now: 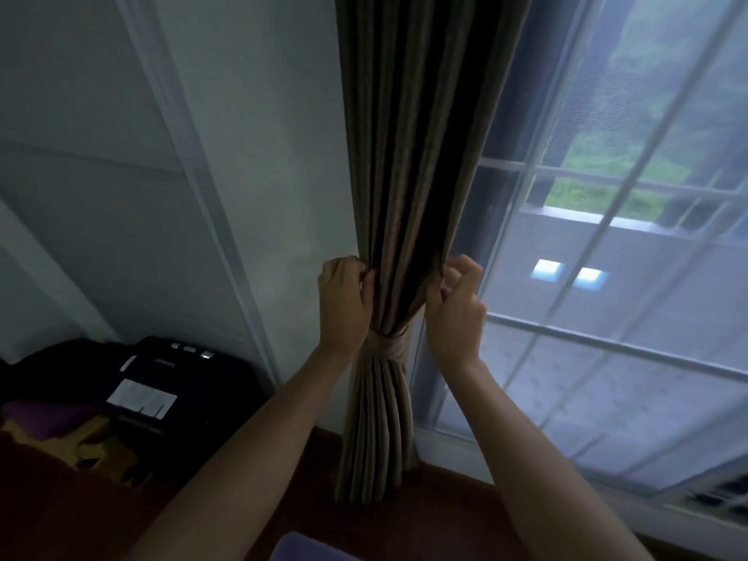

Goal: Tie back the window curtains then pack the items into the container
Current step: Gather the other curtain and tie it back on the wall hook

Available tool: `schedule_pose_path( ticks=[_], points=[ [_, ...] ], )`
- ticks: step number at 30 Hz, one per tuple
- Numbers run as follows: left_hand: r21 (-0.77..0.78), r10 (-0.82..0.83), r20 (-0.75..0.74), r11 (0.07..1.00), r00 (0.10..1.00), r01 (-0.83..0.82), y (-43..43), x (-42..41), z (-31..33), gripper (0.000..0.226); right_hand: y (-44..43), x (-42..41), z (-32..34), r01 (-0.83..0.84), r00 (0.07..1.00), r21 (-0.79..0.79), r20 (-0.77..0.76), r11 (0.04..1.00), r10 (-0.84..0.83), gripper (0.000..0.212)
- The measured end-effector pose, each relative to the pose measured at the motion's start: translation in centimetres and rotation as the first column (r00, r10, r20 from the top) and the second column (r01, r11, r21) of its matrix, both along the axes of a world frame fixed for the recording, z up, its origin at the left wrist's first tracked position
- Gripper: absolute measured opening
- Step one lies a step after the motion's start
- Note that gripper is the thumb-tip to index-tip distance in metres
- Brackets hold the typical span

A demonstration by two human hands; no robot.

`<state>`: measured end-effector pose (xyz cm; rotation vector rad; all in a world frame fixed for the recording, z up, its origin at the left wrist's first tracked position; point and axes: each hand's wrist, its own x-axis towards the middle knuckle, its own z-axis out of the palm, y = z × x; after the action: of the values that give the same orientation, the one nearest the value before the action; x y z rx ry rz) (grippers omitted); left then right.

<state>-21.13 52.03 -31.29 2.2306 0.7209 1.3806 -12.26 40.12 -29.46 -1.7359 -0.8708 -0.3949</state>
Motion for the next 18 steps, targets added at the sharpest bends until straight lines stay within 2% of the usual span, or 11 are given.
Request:
schedule_pose_path(
  ticks=[8, 12, 14, 16, 18],
  points=[
    [-0.025, -0.194, 0.031, 0.981, 0.981, 0.195, -1.9, -2.3, 1.0, 0.018, -1.6, -1.9, 0.2, 0.171, 0.985, 0.023, 0.015, 0.985, -0.171, 0.016],
    [-0.044, -0.245, -0.084, 0.969, 0.966, 0.242, -0.8, -4.9, 1.5, 0.008, -1.5, -4.8, 1.9, 0.166, 0.985, -0.056, -0.043, 0.984, -0.169, 0.014],
    [-0.018, -0.226, -0.170, 0.974, 0.959, 0.226, -0.1, -6.6, 1.5, 0.015, -1.7, -5.6, 2.6, 0.178, 0.980, -0.185, -0.054, 0.967, -0.191, 0.011],
    [0.038, -0.168, -0.229, 0.983, 0.959, 0.181, 0.2, -8.5, 1.7, 0.025, -2.0, -6.9, 3.2, 0.187, 0.974, -0.429, -0.037, 0.884, -0.224, 0.012],
    [0.084, -0.114, -0.236, 0.987, 0.965, 0.137, -0.2, -10.4, 2.4, 0.030, -2.0, -8.5, 3.6, 0.143, 0.983, -0.581, -0.007, 0.801, -0.181, 0.024]
  ],
)
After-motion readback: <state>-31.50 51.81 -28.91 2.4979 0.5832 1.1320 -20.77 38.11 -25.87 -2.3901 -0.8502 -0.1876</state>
